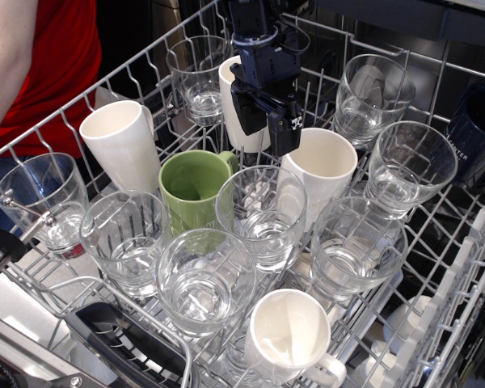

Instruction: Pick up any cup

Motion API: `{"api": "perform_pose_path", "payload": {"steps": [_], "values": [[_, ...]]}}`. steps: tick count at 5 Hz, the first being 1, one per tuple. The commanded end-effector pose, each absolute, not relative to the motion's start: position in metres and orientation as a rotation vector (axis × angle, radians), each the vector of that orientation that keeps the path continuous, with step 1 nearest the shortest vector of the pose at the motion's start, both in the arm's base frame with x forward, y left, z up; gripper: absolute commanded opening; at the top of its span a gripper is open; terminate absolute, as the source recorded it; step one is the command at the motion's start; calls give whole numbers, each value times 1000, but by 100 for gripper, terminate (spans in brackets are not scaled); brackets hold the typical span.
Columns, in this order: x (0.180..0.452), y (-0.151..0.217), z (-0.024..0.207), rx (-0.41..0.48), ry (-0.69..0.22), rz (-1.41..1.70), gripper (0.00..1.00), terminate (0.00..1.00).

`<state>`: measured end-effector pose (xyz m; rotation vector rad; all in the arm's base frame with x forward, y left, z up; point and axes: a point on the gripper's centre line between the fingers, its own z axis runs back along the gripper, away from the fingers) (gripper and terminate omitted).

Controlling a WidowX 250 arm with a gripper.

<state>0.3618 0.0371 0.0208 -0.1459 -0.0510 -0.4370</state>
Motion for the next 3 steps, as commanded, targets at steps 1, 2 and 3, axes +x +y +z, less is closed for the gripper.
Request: {"api": "perform_pose_path", "payload": {"steps": [1, 2, 3], "values": [[362, 37, 21, -146, -51, -437, 100, 0], [369, 37, 6, -110, -54, -620, 100, 0], [373, 49, -7, -99, -69, -743, 100, 0]]}}
